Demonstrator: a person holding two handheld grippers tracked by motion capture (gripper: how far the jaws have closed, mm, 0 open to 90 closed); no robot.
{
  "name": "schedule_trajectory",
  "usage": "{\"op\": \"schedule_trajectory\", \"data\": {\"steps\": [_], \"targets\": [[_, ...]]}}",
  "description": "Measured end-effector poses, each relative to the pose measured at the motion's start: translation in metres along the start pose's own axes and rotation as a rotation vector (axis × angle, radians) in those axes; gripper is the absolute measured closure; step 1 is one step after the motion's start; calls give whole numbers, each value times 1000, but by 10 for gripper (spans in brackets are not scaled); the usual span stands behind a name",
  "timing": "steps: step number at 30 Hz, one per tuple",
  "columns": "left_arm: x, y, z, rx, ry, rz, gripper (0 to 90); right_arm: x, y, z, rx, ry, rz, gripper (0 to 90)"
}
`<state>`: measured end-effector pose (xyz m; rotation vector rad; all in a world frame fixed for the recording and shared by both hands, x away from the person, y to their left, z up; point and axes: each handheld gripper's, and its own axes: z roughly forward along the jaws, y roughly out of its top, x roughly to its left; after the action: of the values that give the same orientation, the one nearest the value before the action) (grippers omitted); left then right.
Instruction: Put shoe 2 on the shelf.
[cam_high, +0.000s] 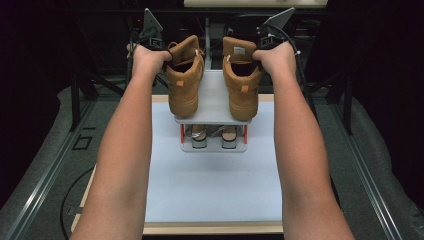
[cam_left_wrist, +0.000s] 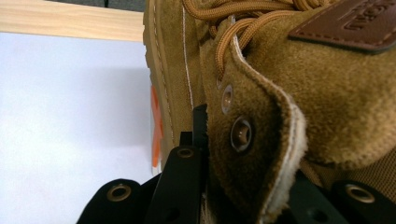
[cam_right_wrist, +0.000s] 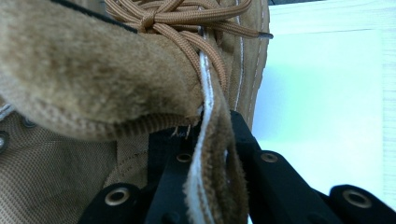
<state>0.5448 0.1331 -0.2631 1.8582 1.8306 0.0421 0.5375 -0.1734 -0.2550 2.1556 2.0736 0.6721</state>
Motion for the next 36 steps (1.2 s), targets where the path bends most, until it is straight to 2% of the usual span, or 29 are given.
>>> {"op": "schedule_trajectory", "data": {"steps": [11, 18, 21, 22, 25, 29, 33, 36], "targets": [[-14, -2, 13, 15, 0, 4, 852, 8, 0, 8, 7, -3, 3, 852], [-20, -4, 18, 14, -6, 0, 851, 11, 0, 14, 5, 18, 3, 850], [-19, -4, 20, 15, -7, 6, 850, 14, -1, 16, 13, 24, 6, 849], [-19, -5, 21, 9, -9, -8, 850, 15, -1, 17, 6, 29, 4, 849], [-16, -6, 24, 13, -16, -14, 850, 15, -1, 18, 6, 33, 7, 848], [-15, -7, 26, 5, -2, -12, 848, 14, 0, 20, -2, 34, 13, 847], [-13, -7, 30, 0, -29, -31, 848, 16, 0, 24, -2, 26, 23, 846], [-14, -7, 33, 3, -28, -26, 847, 17, 0, 27, -11, 28, 23, 846]]}}
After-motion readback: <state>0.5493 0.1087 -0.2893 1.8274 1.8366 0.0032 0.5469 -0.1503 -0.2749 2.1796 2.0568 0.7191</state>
